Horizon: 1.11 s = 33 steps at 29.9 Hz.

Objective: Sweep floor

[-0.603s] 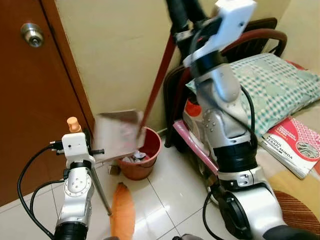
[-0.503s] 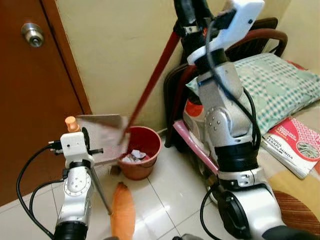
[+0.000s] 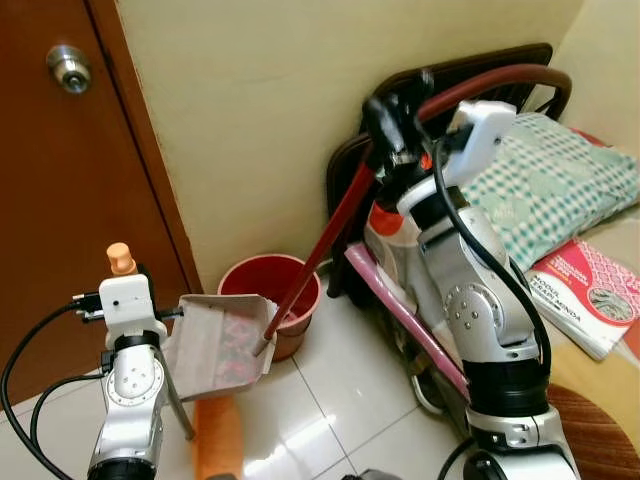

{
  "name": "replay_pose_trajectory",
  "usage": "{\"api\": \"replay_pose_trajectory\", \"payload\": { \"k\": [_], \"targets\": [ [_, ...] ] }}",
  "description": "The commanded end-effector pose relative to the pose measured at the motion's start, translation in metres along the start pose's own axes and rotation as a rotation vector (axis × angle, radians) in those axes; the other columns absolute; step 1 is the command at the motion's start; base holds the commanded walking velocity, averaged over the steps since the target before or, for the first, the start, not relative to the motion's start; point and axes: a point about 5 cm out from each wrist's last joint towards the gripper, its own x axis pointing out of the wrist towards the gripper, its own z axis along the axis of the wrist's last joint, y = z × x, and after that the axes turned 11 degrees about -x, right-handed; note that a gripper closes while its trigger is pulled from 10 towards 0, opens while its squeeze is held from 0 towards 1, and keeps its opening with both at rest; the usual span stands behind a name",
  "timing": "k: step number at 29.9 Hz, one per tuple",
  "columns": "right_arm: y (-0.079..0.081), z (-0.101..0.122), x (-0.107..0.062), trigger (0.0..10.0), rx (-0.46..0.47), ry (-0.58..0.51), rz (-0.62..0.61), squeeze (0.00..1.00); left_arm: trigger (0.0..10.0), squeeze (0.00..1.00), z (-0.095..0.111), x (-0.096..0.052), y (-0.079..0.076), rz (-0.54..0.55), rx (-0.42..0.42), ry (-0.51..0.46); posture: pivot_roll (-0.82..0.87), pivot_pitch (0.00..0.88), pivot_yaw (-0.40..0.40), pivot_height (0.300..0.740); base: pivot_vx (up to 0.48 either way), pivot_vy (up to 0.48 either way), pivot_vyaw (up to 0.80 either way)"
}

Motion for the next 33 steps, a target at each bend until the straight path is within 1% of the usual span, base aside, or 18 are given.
{"api": "replay_pose_trajectory", "payload": {
  "k": [1,4,6,8,11,12,13,18,20,23,24,25,27,30,31,32,33],
  "targets": [
    [0.003,0.008,-0.004,10.0,-0.009,-0.014,0.016,0.0,10.0,0.0,0.006,0.0,0.002,-0.018,0.088,-0.035,0.0,0.0,-0.031,0.74,0.0,0.0,0.0],
    [0.0,-0.006,-0.016,10.0,-0.028,0.051,0.0,0.0,10.0,0.0,0.006,0.0,0.002,-0.011,0.101,-0.038,0.0,0.0,-0.031,0.74,0.0,0.0,0.0],
    [-0.004,-0.021,-0.025,10.0,-0.073,0.121,-0.02,0.0,10.0,0.0,0.006,0.0,0.003,-0.005,0.112,-0.034,0.01,0.0,-0.032,0.74,0.0,0.0,0.0],
    [-0.005,-0.027,-0.029,10.0,-0.082,0.144,-0.029,0.0,10.0,0.0,0.006,-0.001,0.003,-0.005,0.115,-0.031,0.01,0.0,-0.032,0.74,0.0,0.0,0.0],
    [-0.017,-0.045,-0.038,10.0,-0.176,0.247,-0.115,0.0,10.0,0.0,0.005,-0.002,0.005,-0.002,0.121,-0.021,0.01,0.0,-0.032,0.74,0.0,0.0,0.0],
    [-0.02,-0.049,-0.041,10.0,-0.192,0.274,-0.138,0.0,10.0,0.0,0.004,-0.002,0.006,-0.001,0.125,-0.019,0.01,0.0,-0.032,0.74,0.0,0.0,0.0],
    [-0.026,-0.054,-0.047,10.0,-0.18,0.29,-0.17,0.0,10.0,0.0,0.004,-0.002,0.006,-0.003,0.128,-0.018,0.01,0.0,-0.032,0.74,0.0,0.0,0.0],
    [-0.032,-0.06,-0.057,10.0,-0.198,0.323,-0.192,0.0,10.0,0.0,0.003,-0.004,0.008,-0.003,0.135,-0.015,0.01,0.0,-0.033,0.74,0.0,0.0,0.0],
    [-0.037,-0.067,-0.068,10.0,-0.23,0.366,-0.203,0.0,10.0,0.0,0.004,-0.004,0.008,-0.014,0.148,-0.021,0.01,0.0,-0.031,0.74,0.0,0.0,0.0],
    [-0.04,-0.072,-0.076,10.0,-0.246,0.4,-0.214,0.0,10.0,0.0,0.009,-0.001,0.004,-0.05,0.175,-0.055,0.01,0.009,-0.028,0.74,0.0,0.0,0.0],
    [-0.041,-0.074,-0.078,10.0,-0.249,0.41,-0.219,0.0,10.0,0.0,0.011,0.0,0.002,-0.06,0.186,-0.072,0.01,0.009,-0.028,0.74,0.0,0.0,0.0],
    [-0.042,-0.076,-0.082,10.0,-0.252,0.425,-0.226,0.0,10.0,0.0,0.018,0.005,-0.003,-0.091,0.213,-0.117,0.0,0.019,-0.03,0.74,0.0,0.0,0.0],
    [-0.04,-0.076,-0.084,10.0,-0.247,0.429,-0.225,0.0,10.0,0.0,0.025,0.011,-0.011,-0.127,0.237,-0.165,0.0,0.032,-0.032,0.74,0.0,0.0,0.0],
    [-0.037,-0.076,-0.085,10.0,-0.25,0.43,-0.217,0.0,10.0,0.0,0.029,0.017,-0.018,-0.15,0.236,-0.191,-0.01,0.048,-0.034,0.74,0.0,0.0,0.0],
    [-0.035,-0.074,-0.088,10.0,-0.256,0.432,-0.204,0.0,10.0,0.0,0.032,0.025,-0.03,-0.192,0.224,-0.213,-0.03,0.059,-0.033,0.74,0.0,0.0,0.0],
    [-0.035,-0.074,-0.088,10.0,-0.256,0.432,-0.204,0.0,10.0,0.0,0.032,0.025,-0.03,-0.192,0.224,-0.213,-0.03,0.059,-0.033,0.74,0.0,0.0,0.0],
    [-0.033,-0.072,-0.091,10.0,-0.261,0.432,-0.197,0.0,10.0,0.0,0.036,0.031,-0.044,-0.233,0.192,-0.23,-0.04,0.065,-0.031,0.74,0.0,0.0,0.0]
  ]
}}
